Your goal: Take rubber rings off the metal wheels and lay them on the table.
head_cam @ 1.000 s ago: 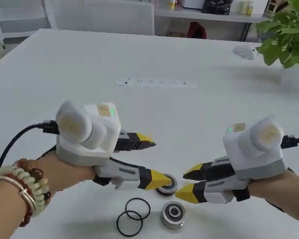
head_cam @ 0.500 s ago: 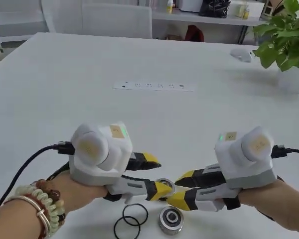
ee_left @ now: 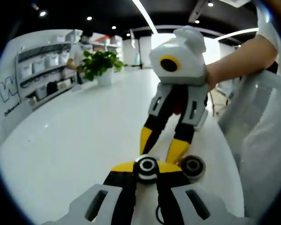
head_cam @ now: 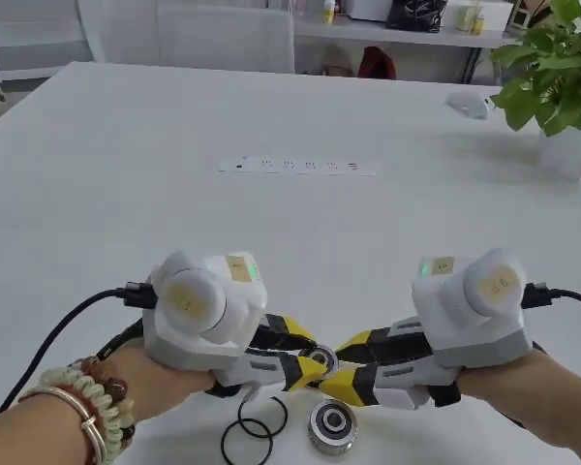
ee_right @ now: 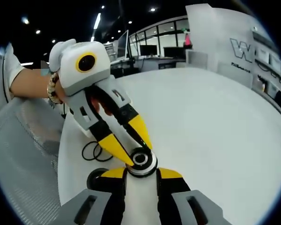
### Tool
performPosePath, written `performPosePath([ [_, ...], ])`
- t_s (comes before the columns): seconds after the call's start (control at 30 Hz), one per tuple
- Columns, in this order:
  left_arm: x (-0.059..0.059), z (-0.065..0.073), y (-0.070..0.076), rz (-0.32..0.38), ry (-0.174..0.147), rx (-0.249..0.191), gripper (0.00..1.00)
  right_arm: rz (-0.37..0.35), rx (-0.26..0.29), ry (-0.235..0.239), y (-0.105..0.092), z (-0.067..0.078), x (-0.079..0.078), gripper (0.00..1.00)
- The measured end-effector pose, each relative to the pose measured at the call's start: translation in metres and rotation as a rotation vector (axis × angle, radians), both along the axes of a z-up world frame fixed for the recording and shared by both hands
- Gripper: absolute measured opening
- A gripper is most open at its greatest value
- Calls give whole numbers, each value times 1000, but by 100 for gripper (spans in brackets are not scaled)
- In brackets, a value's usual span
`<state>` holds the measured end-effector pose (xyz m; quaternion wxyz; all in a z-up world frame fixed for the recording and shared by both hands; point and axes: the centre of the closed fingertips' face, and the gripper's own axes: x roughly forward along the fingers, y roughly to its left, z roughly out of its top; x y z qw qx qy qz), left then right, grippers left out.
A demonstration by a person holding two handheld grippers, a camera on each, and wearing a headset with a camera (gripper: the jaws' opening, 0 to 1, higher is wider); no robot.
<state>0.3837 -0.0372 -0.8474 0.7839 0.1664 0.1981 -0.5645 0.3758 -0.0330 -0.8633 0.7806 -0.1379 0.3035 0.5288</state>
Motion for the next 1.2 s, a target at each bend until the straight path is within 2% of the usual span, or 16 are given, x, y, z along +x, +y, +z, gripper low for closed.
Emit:
performPosePath([
  [0.07, -1, -1, 0, 4, 18, -7, 15, 3, -1, -7, 0, 0, 0, 22],
  [0.2, -1, -2, 0, 0, 6, -1, 14, 9, -4, -11, 0, 0, 0, 21],
  [0.57, -1, -1, 2, 8, 5, -15, 14, 39, -28, -30, -2, 0, -1, 17],
  [0.7, -1, -1, 3, 11, 3, -18, 14, 54, -60, -45, -6, -3, -2, 10],
  [0.77, -1, -1, 3, 13, 3, -22, 14, 46, -47, -35, -5, -2, -2, 10],
  [0.97, 0, 0, 4, 20, 3, -21, 14, 65, -70, -66, -4, -2, -1, 8],
  [1.03, 0, 0, 4, 19, -2, -21, 14, 94, -95, -100, -4, -2, -1, 7],
  [1.07, 0, 0, 4, 16, -8, -18, 14, 95, -100, -102, -3, -2, -2, 7],
  [1.2, -1, 0, 5, 16, -2, -20, 15, 107, -111, -114, -3, -2, -1, 0],
])
